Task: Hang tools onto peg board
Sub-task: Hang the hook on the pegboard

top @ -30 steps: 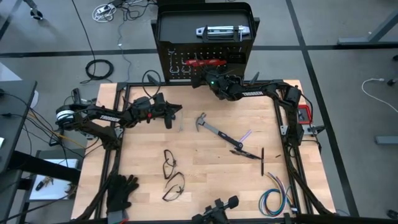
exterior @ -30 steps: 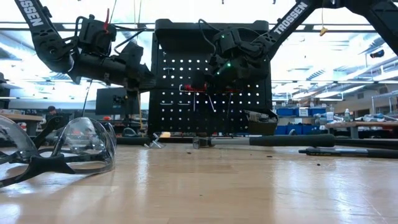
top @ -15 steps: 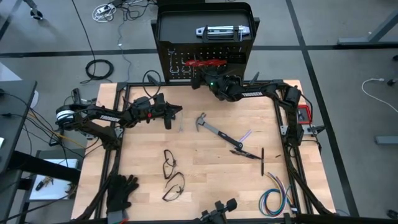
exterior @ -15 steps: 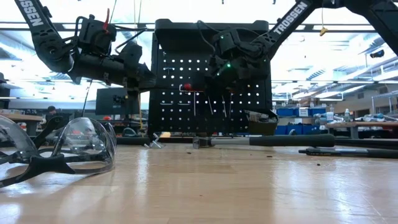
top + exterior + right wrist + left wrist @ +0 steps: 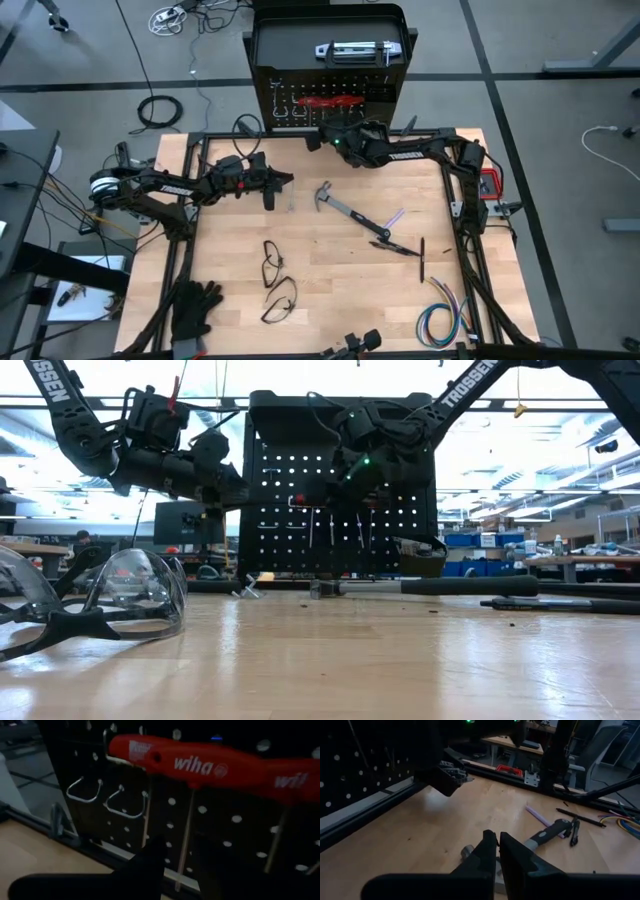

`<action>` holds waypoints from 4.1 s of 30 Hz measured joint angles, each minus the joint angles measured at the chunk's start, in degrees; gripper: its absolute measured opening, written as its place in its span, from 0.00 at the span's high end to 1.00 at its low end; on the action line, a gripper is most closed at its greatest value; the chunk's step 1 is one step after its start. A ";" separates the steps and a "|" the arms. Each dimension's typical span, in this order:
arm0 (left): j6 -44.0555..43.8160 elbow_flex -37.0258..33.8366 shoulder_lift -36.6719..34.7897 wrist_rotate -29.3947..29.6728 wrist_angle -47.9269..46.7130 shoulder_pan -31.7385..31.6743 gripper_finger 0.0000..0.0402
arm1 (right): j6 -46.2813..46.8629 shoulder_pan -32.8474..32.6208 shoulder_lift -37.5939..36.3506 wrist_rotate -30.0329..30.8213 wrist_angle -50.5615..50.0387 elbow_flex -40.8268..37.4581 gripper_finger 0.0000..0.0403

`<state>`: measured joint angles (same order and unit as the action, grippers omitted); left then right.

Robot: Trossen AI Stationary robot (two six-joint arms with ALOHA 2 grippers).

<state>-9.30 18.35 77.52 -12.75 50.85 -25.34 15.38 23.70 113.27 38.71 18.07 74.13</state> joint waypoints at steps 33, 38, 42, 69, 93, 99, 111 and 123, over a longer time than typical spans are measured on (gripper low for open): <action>1.18 4.23 0.00 -0.50 -14.07 0.00 0.94 | 16.10 -16.40 -18.88 -11.72 -37.35 -16.50 0.74; 1.18 6.43 0.52 -0.55 -18.03 0.00 0.94 | 12.23 -18.63 -18.86 -20.48 -35.85 -17.12 0.74; 1.16 6.43 0.52 -2.52 -19.17 0.73 0.94 | 13.98 -20.96 -18.86 -22.27 -36.54 -17.14 0.75; -4.58 6.38 -1.46 20.40 -22.07 11.96 0.94 | 14.48 -30.80 -18.77 -8.00 -30.81 -23.28 0.88; -0.28 6.46 -1.46 39.90 -15.50 13.28 0.94 | 13.15 -30.42 -18.75 -7.04 -21.53 -23.49 0.89; 3.44 9.17 -1.46 38.62 -19.47 13.47 0.94 | 5.35 -27.86 -18.66 -5.30 -22.15 -28.32 0.89; 2.99 9.89 -0.96 37.59 -33.20 17.52 0.94 | 8.81 -20.60 -18.66 -11.12 -20.44 -29.42 0.89; 7.01 9.90 -0.96 25.31 -37.71 18.01 0.70 | -0.29 -23.05 -18.66 -12.59 -13.21 -29.44 0.90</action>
<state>-2.29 28.25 76.55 12.56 13.15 -7.33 15.09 0.65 94.61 26.12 4.86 44.69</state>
